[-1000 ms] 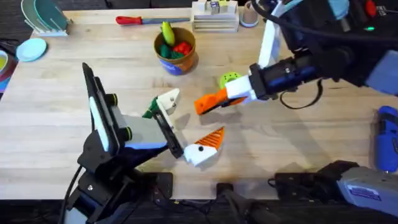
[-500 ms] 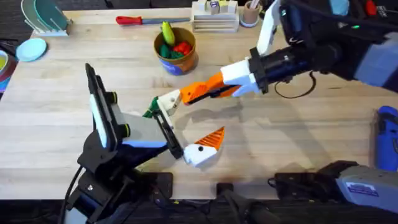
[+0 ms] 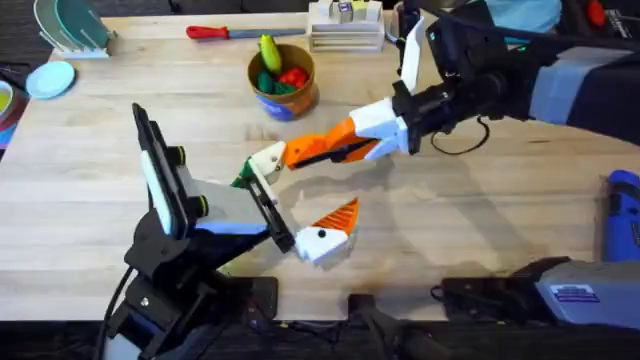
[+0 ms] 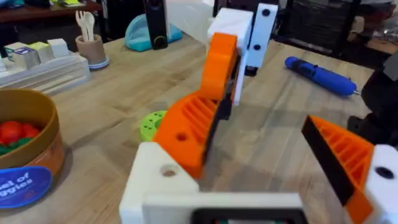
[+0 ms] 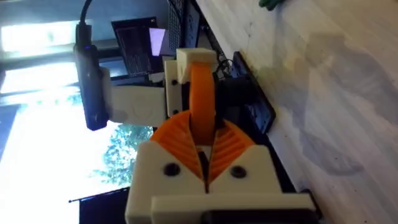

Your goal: Pick up the gripper from the table and insert it into the empty holder that is missing its gripper. Then pick up a screw, insert it into the mounting hole, and use the screwdriver to tighten it. Finally, clean up the table by picking up the vegetable and placing it into the bucket.

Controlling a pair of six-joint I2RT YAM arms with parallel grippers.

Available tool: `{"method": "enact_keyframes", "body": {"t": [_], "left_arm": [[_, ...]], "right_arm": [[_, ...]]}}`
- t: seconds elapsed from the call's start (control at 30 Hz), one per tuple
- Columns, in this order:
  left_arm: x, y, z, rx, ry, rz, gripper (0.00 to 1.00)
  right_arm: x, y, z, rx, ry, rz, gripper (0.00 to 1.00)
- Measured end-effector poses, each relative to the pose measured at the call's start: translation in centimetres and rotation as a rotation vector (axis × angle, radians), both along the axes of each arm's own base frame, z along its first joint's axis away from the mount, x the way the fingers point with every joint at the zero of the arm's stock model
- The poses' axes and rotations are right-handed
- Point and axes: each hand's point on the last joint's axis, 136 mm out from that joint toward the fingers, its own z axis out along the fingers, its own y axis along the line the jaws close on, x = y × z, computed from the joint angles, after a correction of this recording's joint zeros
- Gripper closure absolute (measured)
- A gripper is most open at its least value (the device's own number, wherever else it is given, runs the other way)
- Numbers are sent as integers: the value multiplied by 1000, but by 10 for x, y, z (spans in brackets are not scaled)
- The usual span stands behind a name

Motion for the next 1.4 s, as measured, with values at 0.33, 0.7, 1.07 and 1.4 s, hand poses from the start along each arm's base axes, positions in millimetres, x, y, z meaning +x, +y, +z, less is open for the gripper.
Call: {"method": "enact_keyframes", "body": {"t": [0.33,0.7,1.07,1.4], "left_arm": [[-4,-3,0,-1,0,-26,8],[-3,-2,7,-15,-27,-23,8],[-7,-4,5,-18,-13,-50,8],[-7,-4,1,-19,18,-51,8]], "right_arm": [[-10,-5,2,35,-20,40,993],[2,2,2,75,-102,48,993],[-5,31,-11,99,-64,125,994],[-2,36,-22,90,-11,123,994]]}}
